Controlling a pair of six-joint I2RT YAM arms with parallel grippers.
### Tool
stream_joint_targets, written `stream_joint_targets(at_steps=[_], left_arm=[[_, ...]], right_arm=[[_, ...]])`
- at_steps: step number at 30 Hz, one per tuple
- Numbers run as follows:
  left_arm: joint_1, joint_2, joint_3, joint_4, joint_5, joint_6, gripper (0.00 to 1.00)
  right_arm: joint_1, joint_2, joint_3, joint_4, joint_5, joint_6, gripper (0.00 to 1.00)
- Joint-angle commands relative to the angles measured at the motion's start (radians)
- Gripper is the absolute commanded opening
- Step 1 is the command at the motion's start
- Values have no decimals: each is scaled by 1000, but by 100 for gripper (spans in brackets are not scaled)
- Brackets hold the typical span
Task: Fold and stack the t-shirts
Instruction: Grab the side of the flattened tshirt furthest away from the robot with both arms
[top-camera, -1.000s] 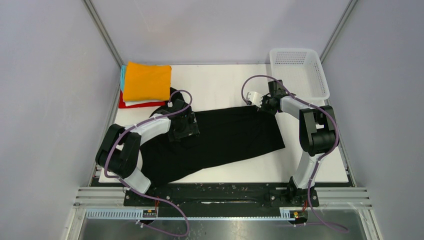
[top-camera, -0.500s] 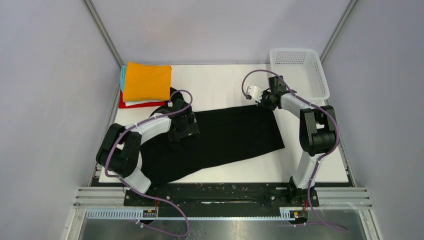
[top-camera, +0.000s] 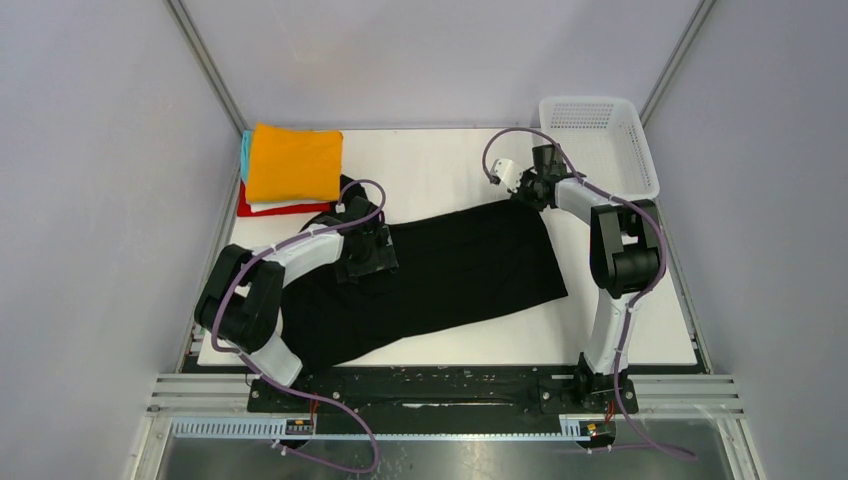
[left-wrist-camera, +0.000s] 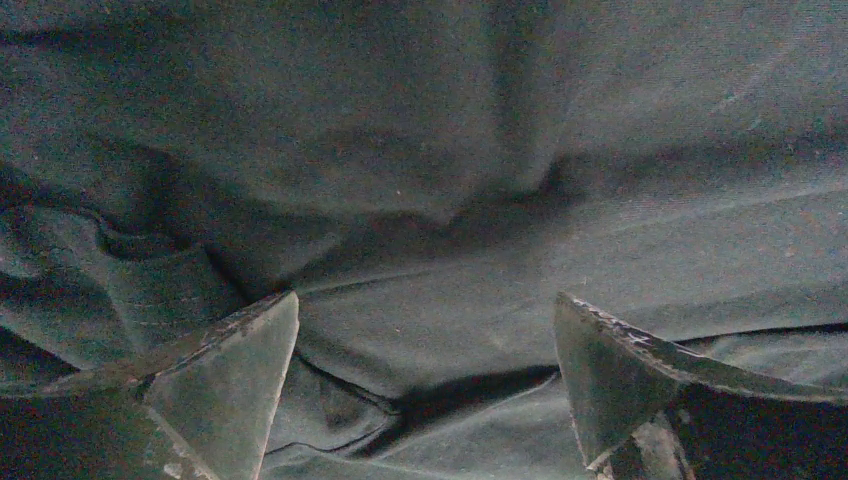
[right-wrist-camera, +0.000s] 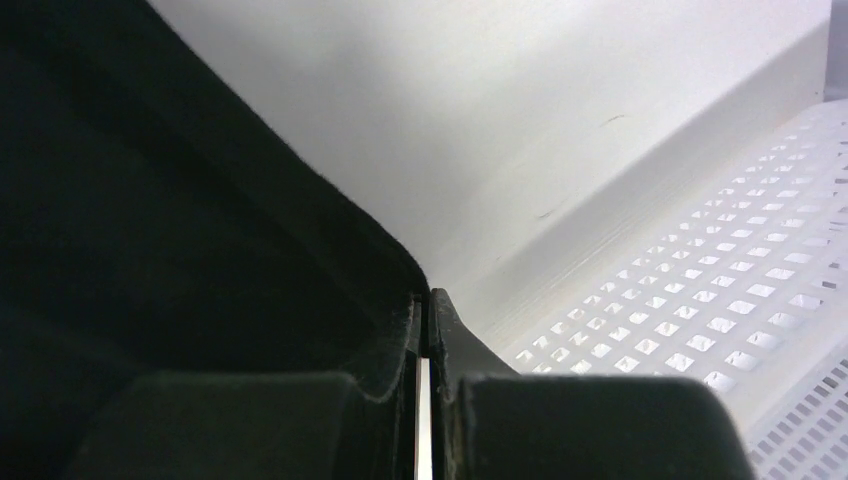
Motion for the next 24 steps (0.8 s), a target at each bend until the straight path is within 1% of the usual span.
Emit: stream_joint_targets(at_steps=[1, 5, 10, 11, 12, 13, 15, 18, 19, 21, 22, 24], left_arm=[[15, 52, -15, -94, -52, 20, 99], [15, 50, -7, -101, -56, 25, 99], [15, 41, 0, -106, -54, 25, 99], [15, 38, 1, -107, -52, 25, 99], [15, 35, 5, -107, -48, 25, 99], [15, 30, 10, -106, -42, 26, 99], [15, 15, 18, -99, -31, 26, 99], [15, -14, 26, -72, -20, 27, 99], [15, -27, 29, -60, -16, 28, 99], [14, -54, 34, -35, -9, 33, 99], [15, -66, 37, -21, -8, 36, 99], [15, -101, 42, 11, -15, 39, 99]], right_arm=[[12, 33, 80, 36, 50, 72, 0], [11, 68, 124, 36, 90, 103, 0], [13, 105, 174, -13, 92, 113, 0], [13, 107, 174, -11, 86, 115, 9], [14, 102, 171, -12, 76, 112, 24], [16, 97, 166, -13, 70, 107, 35], [28, 87, 161, -11, 71, 101, 52], [51, 63, 155, -9, 88, 89, 60], [59, 53, 156, -8, 92, 88, 67], [75, 27, 164, -2, 94, 101, 97], [85, 11, 167, -4, 86, 112, 99], [101, -37, 177, -6, 56, 159, 100]])
